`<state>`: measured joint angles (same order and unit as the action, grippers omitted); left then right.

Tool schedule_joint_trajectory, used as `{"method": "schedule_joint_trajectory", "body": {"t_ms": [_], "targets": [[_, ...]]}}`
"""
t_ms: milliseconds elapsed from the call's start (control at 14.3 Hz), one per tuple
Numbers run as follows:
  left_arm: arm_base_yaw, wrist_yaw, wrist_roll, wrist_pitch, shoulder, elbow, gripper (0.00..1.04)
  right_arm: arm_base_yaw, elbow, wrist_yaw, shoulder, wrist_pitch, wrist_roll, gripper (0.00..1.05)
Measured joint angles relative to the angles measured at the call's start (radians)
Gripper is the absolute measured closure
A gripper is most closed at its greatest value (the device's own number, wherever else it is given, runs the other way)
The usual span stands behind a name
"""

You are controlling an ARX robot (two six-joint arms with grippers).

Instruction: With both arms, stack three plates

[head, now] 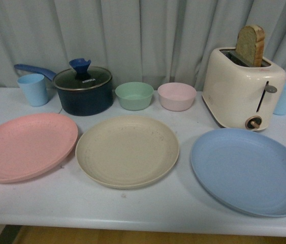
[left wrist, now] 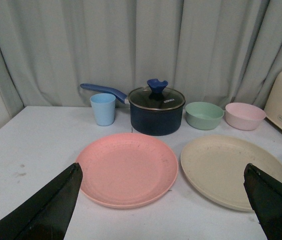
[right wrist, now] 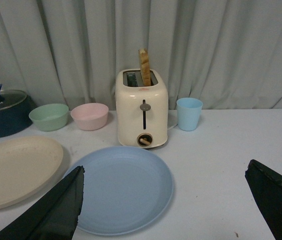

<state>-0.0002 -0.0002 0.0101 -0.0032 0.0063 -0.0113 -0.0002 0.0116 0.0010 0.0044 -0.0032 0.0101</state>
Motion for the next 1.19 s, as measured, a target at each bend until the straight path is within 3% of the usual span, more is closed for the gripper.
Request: {"method": "schedule_joint_trajectory", "body": {"t_ms": [1188], "targets": [[0.0, 0.0, 0.0, 0.0, 0.0, 0.0, 0.07, 0.0, 0.0, 0.0, 0.0, 0.0, 0.0, 0.06]]}}
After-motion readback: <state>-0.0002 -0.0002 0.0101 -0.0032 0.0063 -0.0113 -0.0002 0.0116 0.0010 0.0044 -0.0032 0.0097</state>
